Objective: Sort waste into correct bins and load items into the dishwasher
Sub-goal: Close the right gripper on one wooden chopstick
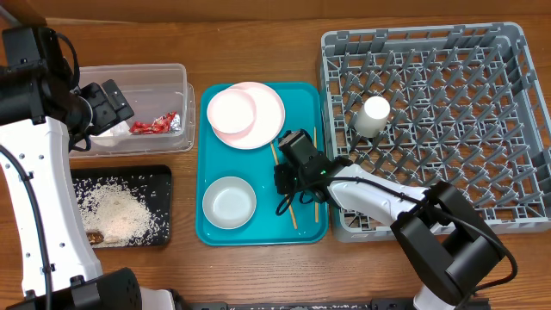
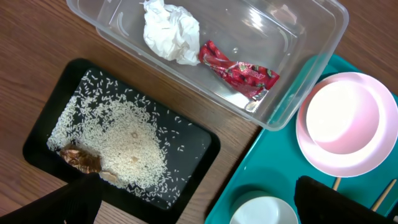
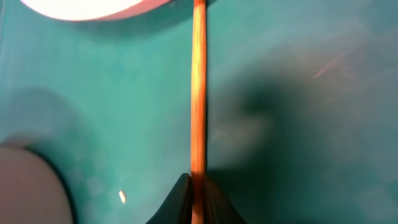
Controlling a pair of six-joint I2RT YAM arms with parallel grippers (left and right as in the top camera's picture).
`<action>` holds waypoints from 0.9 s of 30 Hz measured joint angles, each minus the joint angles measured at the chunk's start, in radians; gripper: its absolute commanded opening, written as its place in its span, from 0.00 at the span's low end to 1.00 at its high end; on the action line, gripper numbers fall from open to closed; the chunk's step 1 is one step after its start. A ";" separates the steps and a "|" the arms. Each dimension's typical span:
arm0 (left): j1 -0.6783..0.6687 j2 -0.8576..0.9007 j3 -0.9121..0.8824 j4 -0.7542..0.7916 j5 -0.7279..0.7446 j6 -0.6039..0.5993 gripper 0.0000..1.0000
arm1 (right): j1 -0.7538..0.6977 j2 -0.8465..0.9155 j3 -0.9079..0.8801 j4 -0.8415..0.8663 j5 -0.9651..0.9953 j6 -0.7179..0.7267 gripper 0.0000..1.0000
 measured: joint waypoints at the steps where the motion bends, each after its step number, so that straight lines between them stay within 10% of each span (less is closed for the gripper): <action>1: 0.000 0.000 0.000 0.000 0.000 0.000 1.00 | 0.000 0.000 0.000 0.000 0.013 0.007 0.08; 27: 0.000 0.000 0.000 0.000 0.000 0.000 1.00 | 0.000 -0.005 0.080 -0.163 0.292 0.050 0.04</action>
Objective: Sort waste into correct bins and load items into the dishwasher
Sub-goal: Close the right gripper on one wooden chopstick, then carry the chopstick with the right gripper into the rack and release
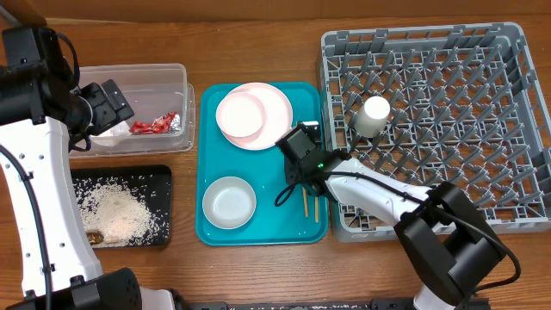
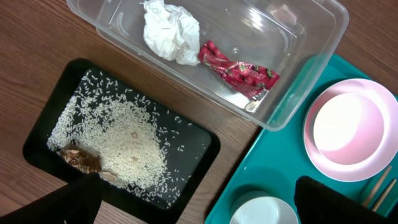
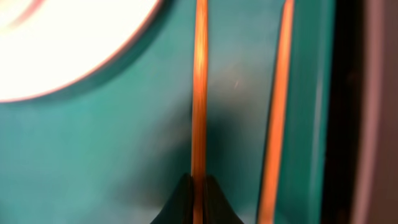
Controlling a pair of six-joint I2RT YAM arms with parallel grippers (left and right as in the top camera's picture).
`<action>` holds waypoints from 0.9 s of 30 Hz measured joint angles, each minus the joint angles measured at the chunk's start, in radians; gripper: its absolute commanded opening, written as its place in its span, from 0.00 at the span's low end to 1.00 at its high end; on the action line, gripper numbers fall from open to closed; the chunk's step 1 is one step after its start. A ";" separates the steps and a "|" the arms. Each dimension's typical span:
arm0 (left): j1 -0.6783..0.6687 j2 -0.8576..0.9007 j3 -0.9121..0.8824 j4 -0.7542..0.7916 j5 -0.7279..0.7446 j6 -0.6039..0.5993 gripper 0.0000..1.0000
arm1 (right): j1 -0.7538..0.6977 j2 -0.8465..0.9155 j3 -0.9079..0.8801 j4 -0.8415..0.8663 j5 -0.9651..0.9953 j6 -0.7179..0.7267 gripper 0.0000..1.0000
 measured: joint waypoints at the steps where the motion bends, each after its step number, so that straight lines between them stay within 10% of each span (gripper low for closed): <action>1: 0.000 0.000 0.000 0.000 0.000 0.000 0.99 | 0.000 -0.003 0.008 -0.007 0.012 0.000 0.04; 27: 0.000 0.000 0.000 0.000 0.000 0.000 1.00 | -0.095 -0.262 0.111 -0.084 0.135 -0.447 0.04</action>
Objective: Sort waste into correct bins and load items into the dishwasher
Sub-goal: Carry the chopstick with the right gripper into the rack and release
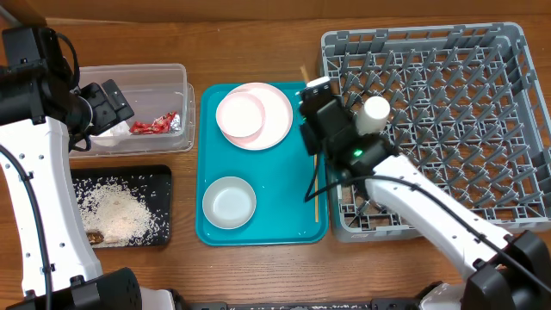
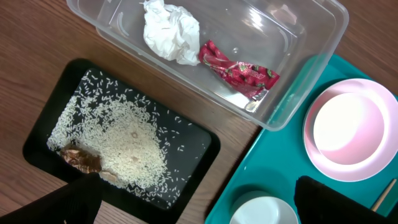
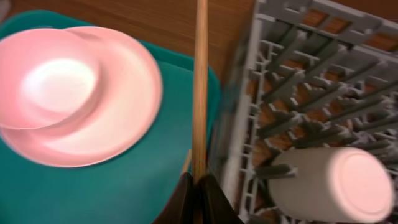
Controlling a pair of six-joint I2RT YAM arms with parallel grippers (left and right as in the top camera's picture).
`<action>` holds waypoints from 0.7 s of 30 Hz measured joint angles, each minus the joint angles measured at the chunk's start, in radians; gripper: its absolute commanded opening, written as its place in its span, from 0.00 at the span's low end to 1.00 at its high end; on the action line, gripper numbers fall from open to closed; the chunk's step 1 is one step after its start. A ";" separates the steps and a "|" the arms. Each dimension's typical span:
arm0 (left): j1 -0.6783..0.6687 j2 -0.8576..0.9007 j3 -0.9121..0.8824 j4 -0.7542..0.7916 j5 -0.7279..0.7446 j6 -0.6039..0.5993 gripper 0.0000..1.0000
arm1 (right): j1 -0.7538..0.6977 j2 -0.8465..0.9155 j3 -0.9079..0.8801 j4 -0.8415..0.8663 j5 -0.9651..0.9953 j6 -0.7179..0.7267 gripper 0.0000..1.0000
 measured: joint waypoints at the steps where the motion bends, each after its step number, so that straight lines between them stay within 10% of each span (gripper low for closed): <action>1: 0.000 0.000 0.000 0.000 0.000 0.000 1.00 | -0.024 0.000 0.000 -0.004 0.001 -0.003 0.04; 21: 0.000 0.000 0.000 0.000 0.000 0.000 1.00 | -0.223 0.000 0.000 -0.060 -0.243 -0.023 0.05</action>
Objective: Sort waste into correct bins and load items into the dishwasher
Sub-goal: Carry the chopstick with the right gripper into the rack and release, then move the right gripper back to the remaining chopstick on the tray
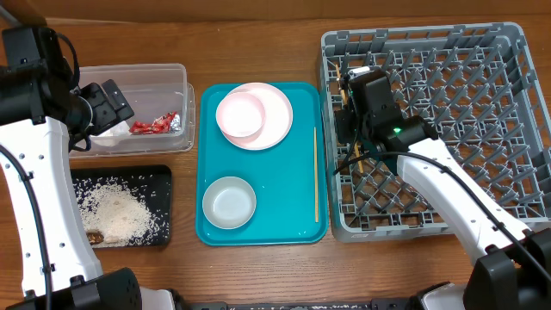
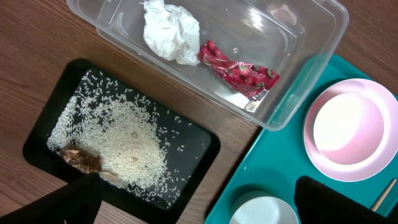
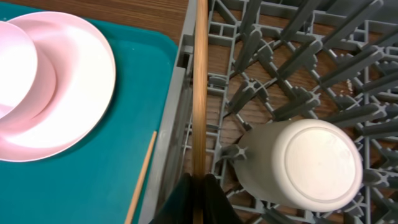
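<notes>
My right gripper (image 1: 360,96) (image 3: 199,186) is shut on a wooden chopstick (image 3: 200,87) and holds it over the left columns of the grey dish rack (image 1: 482,215). A white cup (image 3: 305,162) lies in the rack just to the chopstick's right. A second chopstick (image 1: 315,176) (image 3: 142,177) lies on the teal tray (image 1: 297,220) along its right side. On the tray are a pink plate carrying a pink bowl (image 1: 254,114) and a white bowl (image 1: 229,202). My left gripper (image 1: 105,103) (image 2: 198,186) hangs open and empty above the bins.
A clear plastic bin (image 2: 311,37) at the left holds a crumpled tissue (image 2: 169,31) and a red wrapper (image 2: 239,73). In front of it a black tray (image 2: 205,146) carries loose rice and a brown scrap. Bare wooden table surrounds them.
My right gripper, still shut on the chopstick, has moved right from the tray's upper right corner to over the rack's left side beside the cup. The left arm has not moved.
My right gripper was shut on a chopstick low on the tray, beside the second chopstick. Then it was further up the tray and the pink plate sat slightly further right. Later it held the chopstick at the tray's border with the rack, and now over the rack.
</notes>
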Controlling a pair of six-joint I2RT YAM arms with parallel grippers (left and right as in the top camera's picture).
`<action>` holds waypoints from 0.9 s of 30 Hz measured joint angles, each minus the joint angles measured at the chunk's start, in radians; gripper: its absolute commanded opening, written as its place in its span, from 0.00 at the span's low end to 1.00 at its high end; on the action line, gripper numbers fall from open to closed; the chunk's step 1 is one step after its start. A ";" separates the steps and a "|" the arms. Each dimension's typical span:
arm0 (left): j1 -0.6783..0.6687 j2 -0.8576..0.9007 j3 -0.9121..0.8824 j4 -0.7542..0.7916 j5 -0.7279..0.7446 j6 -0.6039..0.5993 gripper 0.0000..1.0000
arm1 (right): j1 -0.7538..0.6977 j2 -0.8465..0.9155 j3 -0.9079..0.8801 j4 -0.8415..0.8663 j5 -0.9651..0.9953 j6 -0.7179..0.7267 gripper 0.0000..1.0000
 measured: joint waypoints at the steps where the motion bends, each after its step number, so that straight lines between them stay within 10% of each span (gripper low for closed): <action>1: 0.000 0.000 0.000 0.000 0.000 0.000 1.00 | 0.000 0.000 0.000 -0.002 -0.008 0.000 0.06; 22: 0.000 0.000 0.000 0.000 0.000 0.000 1.00 | 0.000 0.000 0.000 -0.024 -0.155 0.179 0.51; 27: 0.000 0.000 0.000 0.000 0.000 0.000 1.00 | 0.014 0.000 0.000 -0.026 -0.282 0.303 0.90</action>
